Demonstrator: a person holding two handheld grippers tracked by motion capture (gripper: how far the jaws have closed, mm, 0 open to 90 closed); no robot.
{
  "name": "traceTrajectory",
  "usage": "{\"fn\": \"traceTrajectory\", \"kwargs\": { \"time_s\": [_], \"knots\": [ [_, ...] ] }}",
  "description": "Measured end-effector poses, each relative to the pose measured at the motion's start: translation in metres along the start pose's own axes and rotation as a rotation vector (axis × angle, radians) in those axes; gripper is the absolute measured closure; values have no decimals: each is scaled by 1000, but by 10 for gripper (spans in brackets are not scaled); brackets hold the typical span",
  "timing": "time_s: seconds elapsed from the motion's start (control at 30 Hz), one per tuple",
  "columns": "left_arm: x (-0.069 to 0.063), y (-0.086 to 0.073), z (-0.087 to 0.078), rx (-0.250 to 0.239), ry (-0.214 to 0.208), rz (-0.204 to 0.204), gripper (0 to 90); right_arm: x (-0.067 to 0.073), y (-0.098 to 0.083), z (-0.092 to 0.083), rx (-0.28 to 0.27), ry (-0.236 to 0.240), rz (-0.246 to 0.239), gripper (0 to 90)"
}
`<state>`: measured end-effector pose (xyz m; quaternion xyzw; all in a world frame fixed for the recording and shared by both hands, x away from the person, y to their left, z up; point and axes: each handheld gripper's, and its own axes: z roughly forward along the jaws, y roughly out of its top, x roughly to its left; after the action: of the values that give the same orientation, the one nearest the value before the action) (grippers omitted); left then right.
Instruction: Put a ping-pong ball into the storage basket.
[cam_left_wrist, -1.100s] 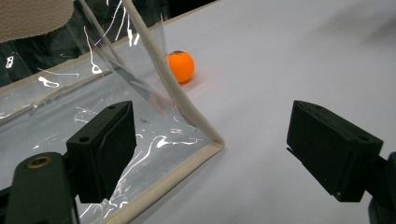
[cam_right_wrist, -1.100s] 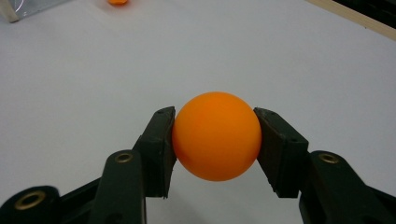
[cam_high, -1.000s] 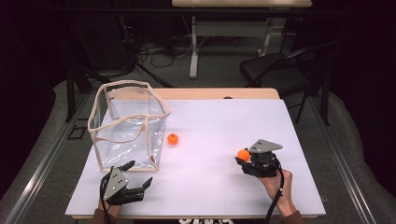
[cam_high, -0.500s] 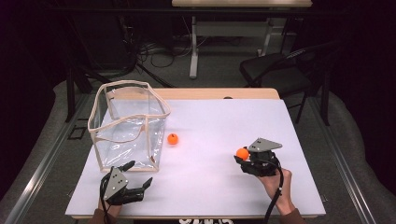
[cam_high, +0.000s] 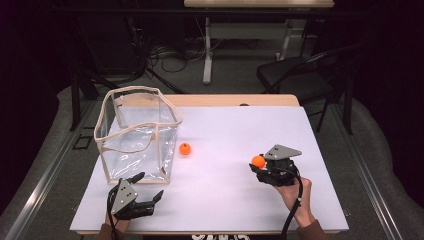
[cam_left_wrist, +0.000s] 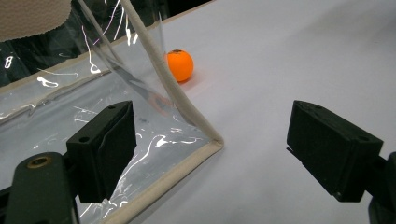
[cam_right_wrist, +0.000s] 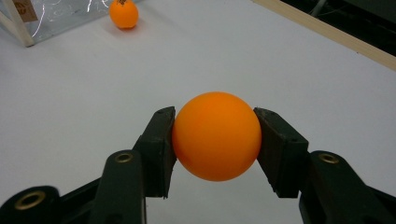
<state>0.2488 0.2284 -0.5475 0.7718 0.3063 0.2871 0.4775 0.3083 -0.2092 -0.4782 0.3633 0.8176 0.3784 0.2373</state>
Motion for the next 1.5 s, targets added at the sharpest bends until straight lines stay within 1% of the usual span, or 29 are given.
{"fn": "traceTrajectory", "kwargs": {
  "time_s": [0.47, 0.63, 0.67, 1.1, 1.5],
  "knots": [
    [0, 0, 0, -2, 0, 0, 158, 3, 15, 4, -9, 10, -29, 504],
    [0, 0, 0, -1, -2, 2, 157, 3, 15, 4, -9, 10, -29, 504],
    [0, 0, 0, -1, -2, 2, 157, 5, 20, 6, -10, 19, -34, 504],
    [0, 0, -1, -6, 2, 2, 158, 8, 28, 13, -10, 31, -47, 505],
    [0, 0, 0, 2, -2, 0, 158, 10, 35, 17, -13, 38, -58, 505]
  ]
}}
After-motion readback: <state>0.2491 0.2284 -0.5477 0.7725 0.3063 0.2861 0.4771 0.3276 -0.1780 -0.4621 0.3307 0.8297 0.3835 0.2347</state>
